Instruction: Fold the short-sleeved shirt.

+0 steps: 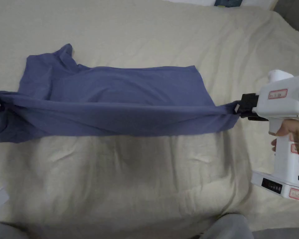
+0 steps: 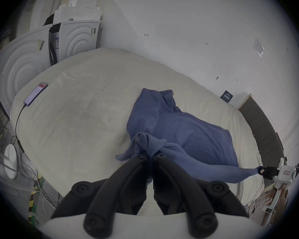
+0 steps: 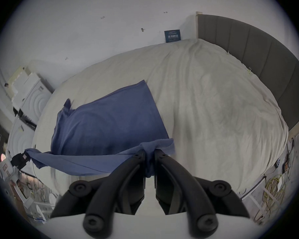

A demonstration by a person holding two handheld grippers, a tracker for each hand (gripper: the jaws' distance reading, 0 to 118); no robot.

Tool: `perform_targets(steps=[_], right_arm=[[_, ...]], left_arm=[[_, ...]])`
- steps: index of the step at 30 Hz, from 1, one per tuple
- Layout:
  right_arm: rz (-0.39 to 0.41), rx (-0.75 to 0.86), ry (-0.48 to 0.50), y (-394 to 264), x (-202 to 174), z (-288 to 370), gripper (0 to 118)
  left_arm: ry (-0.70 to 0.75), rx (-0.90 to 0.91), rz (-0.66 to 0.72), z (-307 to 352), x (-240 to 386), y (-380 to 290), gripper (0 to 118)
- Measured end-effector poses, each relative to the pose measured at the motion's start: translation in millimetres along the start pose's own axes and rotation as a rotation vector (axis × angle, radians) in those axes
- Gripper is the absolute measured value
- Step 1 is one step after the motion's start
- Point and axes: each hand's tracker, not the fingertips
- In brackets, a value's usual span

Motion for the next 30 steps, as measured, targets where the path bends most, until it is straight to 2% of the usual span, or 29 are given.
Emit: perform_targets(steps=[4, 7, 11, 18, 19, 20, 21, 22, 23, 27, 30], right_arm=[[-0.017, -0.018, -0.017, 28.6, -13.2, -32.9, 14], [0.028, -0.037, -0.061, 47.5, -26.5, -64.1, 14], [0.038, -0.083, -0.098, 69.2, -40.0, -109.6, 14], [0.047, -0.171, -0.128, 86.0, -41.9, -172.9, 15], [0.044, -0.185, -0.134, 86.6, -40.4, -176.7, 20], [0.047, -0.189, -0.134, 86.5, -38.1, -178.1, 35], [0.051, -0.188, -0.129, 85.9, -35.7, -177.4, 61], [0.055, -0.189, -0.120, 84.9, -31.6, -175.4, 98], [0.053, -0.174, -0.118, 83.3, -29.1, -169.9, 112], [0.026, -0.033, -0.035, 80.8, -24.9, -126.2, 114], [0.075, 0.114, 0.015, 67.4, -29.8, -76.9, 114]], left_arm=[[0.032, -0.022, -0.012, -43.2, 0.6, 22.1, 5], [0.052, -0.047, -0.019, -76.5, 3.4, 34.6, 5], [0.083, -0.088, -0.028, -119.1, 8.7, 46.0, 5], [0.149, -0.179, -0.036, -179.2, 8.0, 51.3, 6], [0.159, -0.184, -0.040, -183.0, 7.6, 51.0, 15], [0.173, -0.183, -0.048, -185.1, 7.7, 51.0, 33], [0.202, -0.177, -0.060, -184.8, 6.5, 51.3, 59], [0.209, -0.172, -0.062, -183.4, 5.2, 51.5, 89], [0.203, -0.151, -0.053, -175.6, 3.9, 51.8, 97], [0.192, -0.058, -0.019, -139.4, 1.3, 56.4, 97], [0.160, 0.064, -0.073, -100.3, 8.2, 49.3, 97]])
